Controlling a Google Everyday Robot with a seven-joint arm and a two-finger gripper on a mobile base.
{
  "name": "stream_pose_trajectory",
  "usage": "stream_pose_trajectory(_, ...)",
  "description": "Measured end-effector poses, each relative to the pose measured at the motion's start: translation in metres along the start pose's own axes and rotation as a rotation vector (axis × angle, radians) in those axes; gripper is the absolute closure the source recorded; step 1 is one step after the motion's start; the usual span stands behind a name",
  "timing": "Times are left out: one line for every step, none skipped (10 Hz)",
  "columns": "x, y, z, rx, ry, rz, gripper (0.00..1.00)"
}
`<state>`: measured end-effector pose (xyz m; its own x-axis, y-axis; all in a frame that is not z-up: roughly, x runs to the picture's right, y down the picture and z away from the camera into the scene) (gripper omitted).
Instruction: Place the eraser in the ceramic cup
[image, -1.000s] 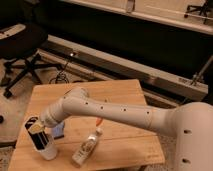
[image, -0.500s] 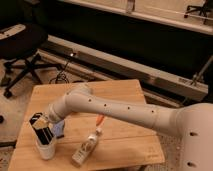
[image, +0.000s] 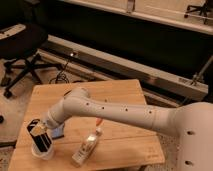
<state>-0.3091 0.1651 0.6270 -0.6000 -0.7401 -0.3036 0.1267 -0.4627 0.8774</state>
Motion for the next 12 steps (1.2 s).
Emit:
stream_pose_trajectory(0.003, -0.003, 0.004, -0.002, 0.004, -0.017, 1.00)
stream_pose_trajectory(0.008, -0.006, 0.010, -0.007, 0.011, -0.038, 1.00)
stream_pose_trajectory(0.013, -0.006, 0.016, -0.021, 0.025, -0.059, 1.00)
stream_pose_trajectory(0.014, -0.004, 0.018, -0.032, 0.034, -0.066, 1.00)
stream_pose_trajectory(0.015, -0.004, 0.022, -0.041, 0.040, -0.076, 1.00)
stream_pose_trajectory(0.014, -0.005, 0.026, -0.048, 0.038, -0.086, 1.00)
stream_pose_trajectory(0.011, -0.004, 0.029, -0.055, 0.033, -0.093, 0.96)
stream_pose_trajectory(0.006, -0.003, 0.031, -0.062, 0.023, -0.098, 0.88)
stream_pose_trajectory(0.001, -0.002, 0.032, -0.073, 0.009, -0.105, 0.77)
stream_pose_trajectory(-0.004, 0.000, 0.031, -0.083, -0.003, -0.111, 0.68)
stream_pose_trajectory(-0.009, 0.001, 0.028, -0.094, -0.017, -0.119, 0.57)
stream_pose_trajectory(-0.012, 0.002, 0.026, -0.102, -0.029, -0.125, 0.48)
